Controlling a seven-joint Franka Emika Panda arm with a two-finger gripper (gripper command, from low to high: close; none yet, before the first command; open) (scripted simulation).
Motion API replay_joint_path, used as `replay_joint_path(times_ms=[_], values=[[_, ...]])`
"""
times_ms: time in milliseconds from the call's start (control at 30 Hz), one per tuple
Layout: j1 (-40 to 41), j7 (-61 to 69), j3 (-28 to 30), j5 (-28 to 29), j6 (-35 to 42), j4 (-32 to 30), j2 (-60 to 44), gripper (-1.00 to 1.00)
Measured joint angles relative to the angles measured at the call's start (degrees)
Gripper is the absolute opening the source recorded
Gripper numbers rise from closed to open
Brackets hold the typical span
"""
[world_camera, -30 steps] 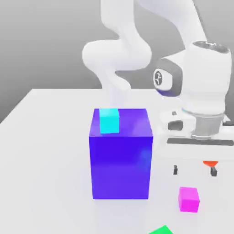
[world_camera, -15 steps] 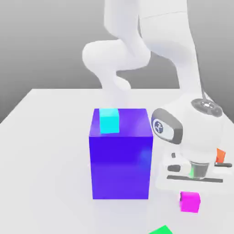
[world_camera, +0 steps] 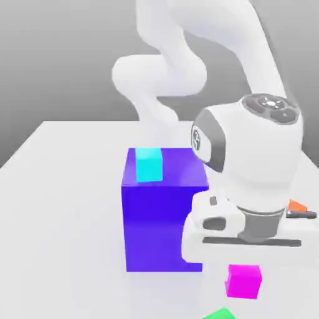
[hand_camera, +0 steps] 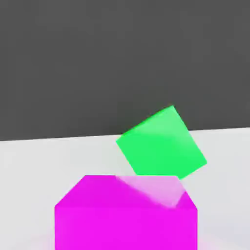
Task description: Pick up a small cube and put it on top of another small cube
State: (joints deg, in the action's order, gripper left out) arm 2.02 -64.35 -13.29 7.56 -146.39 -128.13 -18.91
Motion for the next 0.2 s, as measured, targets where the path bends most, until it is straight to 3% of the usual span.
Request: replay_joint_path(times_ms=[67,100,200], values=[[-0.55,-0.6,1.15,1.49,-3.06,0.7,-3.82,-1.0],[-0.87,-0.95,1.64,2.09,-4.36,0.87,-5.33,1.0],[-0.87,-0.94,1.64,2.09,-4.37,0.87,-5.33,1.0]])
